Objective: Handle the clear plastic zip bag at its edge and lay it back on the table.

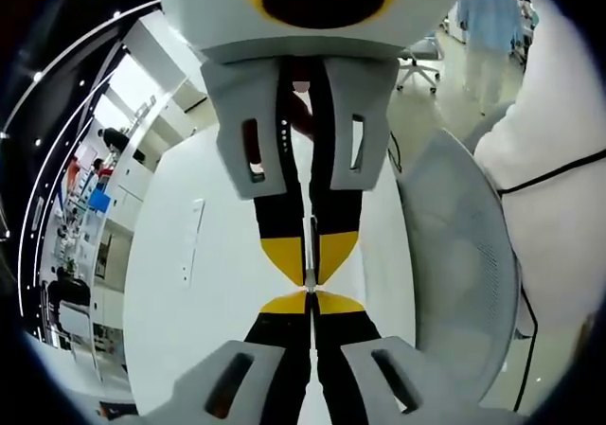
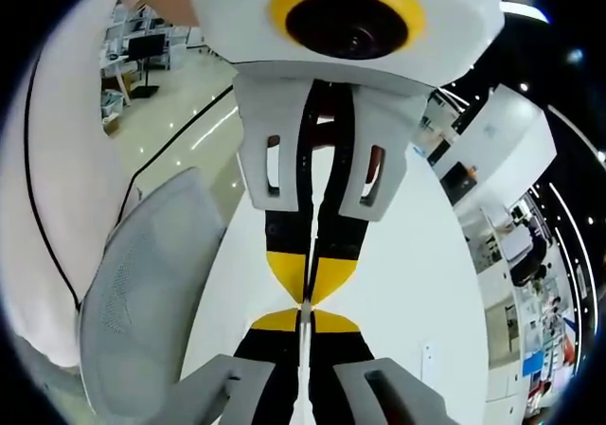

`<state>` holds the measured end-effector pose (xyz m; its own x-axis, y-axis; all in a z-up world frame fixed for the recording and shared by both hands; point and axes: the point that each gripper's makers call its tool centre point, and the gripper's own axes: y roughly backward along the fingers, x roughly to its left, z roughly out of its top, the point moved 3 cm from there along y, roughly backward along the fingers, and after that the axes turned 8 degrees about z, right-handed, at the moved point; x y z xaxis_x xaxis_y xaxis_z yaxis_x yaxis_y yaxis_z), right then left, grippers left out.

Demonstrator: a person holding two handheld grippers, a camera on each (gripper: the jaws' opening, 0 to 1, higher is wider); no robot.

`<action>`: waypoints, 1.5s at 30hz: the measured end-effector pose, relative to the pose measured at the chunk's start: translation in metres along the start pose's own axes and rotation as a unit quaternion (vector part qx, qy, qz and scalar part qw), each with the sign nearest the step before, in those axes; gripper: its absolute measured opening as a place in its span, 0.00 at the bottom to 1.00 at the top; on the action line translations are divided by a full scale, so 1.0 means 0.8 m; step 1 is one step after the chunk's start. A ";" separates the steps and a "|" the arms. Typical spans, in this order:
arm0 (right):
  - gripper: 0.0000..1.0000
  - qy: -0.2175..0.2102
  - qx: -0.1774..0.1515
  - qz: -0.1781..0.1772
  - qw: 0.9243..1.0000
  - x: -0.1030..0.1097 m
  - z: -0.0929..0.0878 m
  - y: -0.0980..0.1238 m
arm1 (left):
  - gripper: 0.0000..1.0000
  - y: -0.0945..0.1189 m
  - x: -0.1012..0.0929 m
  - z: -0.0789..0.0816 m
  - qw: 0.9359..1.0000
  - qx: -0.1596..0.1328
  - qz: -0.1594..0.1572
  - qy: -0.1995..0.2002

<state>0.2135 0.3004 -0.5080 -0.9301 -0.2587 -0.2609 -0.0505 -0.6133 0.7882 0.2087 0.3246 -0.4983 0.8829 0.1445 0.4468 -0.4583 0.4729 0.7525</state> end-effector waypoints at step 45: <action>0.00 -0.013 0.030 -0.001 0.999 0.006 -0.020 0.014 | 0.00 -0.001 0.000 -0.002 1.000 -0.002 -0.003 0.000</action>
<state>0.2144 0.2803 -0.5096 -0.9393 -0.2376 -0.2475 -0.0726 -0.5674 0.8202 0.2093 0.3258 -0.4999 0.8857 0.1423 0.4419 -0.4526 0.4766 0.7537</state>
